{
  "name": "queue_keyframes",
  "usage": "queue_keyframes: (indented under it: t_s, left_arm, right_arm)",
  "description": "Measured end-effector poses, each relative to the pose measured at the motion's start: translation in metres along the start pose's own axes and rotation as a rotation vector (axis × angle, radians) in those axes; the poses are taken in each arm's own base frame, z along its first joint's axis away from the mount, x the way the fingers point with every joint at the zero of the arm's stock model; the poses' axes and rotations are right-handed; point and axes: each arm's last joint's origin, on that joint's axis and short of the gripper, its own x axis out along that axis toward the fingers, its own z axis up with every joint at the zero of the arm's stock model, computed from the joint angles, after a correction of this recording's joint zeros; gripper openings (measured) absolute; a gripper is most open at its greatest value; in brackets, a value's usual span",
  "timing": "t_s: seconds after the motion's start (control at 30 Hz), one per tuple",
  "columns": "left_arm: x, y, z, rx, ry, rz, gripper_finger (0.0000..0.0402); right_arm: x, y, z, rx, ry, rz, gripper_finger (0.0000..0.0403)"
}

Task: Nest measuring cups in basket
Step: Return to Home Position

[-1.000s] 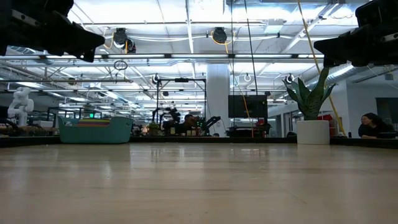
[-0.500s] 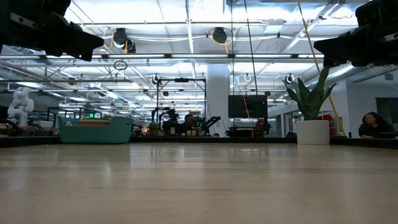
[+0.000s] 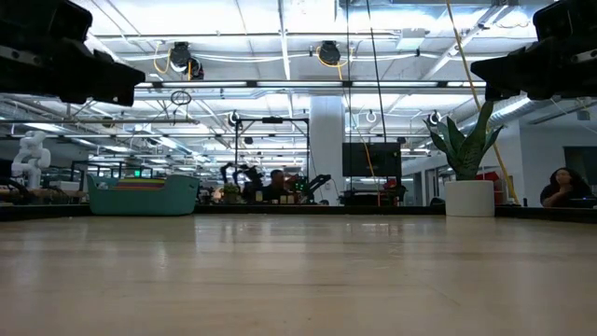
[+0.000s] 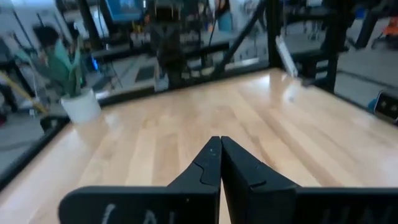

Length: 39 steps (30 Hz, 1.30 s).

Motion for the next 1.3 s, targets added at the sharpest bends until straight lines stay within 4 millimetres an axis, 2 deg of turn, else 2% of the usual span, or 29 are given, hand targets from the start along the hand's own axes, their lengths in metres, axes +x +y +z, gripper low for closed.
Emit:
queue_keyframes:
  t_s: [0.3,0.83,1.3]
  left_arm:
    - [-0.011,0.008,0.001,0.020,-0.098,0.012,0.0004]
    - [-0.033,0.013,-0.005,0.007,-0.073,0.086,0.0003]
    - [-0.033,0.013,-0.004,0.007,-0.082,0.079,0.0010]
  right_arm:
    - [0.000,0.000,0.000,0.000,0.000,0.000,0.0000]
    - [0.000,0.000,0.000,0.000,0.000,0.000,0.0000]
    - [0.000,0.000,0.000,0.000,0.000,0.000,0.0000]
